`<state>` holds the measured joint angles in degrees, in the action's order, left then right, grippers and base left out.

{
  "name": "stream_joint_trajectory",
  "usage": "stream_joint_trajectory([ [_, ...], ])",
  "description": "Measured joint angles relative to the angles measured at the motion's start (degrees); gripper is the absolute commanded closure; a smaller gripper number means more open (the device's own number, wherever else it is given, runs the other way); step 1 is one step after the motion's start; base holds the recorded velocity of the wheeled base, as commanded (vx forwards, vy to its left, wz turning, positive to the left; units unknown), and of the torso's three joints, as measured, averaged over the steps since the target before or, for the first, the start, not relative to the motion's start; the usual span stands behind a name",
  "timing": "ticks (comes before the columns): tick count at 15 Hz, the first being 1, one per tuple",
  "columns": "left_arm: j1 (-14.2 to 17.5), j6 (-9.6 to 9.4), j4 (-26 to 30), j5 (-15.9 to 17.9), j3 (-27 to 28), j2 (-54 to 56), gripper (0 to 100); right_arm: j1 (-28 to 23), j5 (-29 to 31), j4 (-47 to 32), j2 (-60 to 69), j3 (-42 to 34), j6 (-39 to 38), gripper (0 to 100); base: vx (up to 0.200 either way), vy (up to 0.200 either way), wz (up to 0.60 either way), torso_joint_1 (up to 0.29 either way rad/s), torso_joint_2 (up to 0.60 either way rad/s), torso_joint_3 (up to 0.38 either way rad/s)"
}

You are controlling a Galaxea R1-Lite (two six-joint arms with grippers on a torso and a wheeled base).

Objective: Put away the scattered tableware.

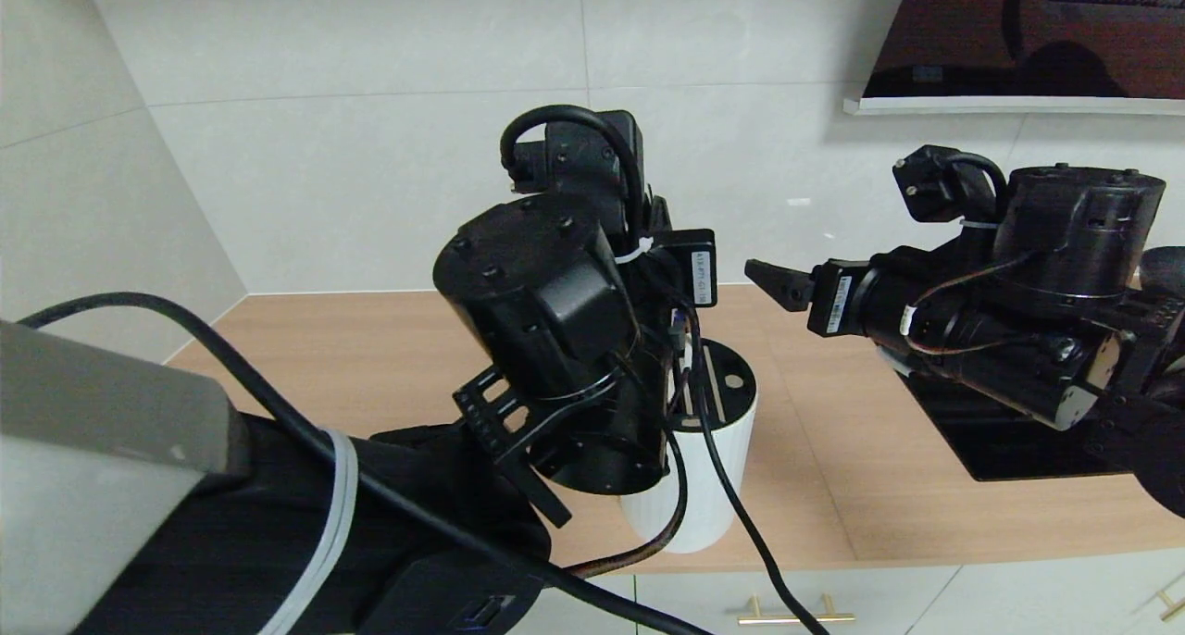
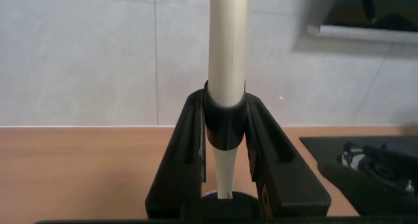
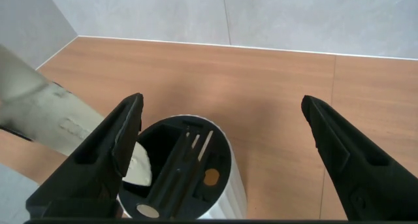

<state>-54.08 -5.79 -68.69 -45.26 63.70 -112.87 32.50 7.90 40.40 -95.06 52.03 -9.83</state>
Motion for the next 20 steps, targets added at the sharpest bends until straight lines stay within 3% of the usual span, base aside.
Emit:
stream_joint_trajectory([
  [9,-0.41,0.13,-0.28,0.02,-0.16,-3.52,100,0.07,0.0,0.6,-1.19,-0.18,0.09,0,0.0,0.0,0.0,0.0,0.0,0.0],
  [16,-0.49,2.32,-1.1,-0.37,-1.46,-7.14,100,0.07,0.0,0.62,-1.46,-0.33,0.06,0,0.0,0.0,0.0,0.0,0.0,0.0],
  [20,-0.41,2.46,-2.88,-0.39,-2.79,-9.56,100,0.07,0.01,0.65,-1.6,-0.57,0.17,0,0.0,0.0,0.0,0.0,0.0,0.0],
])
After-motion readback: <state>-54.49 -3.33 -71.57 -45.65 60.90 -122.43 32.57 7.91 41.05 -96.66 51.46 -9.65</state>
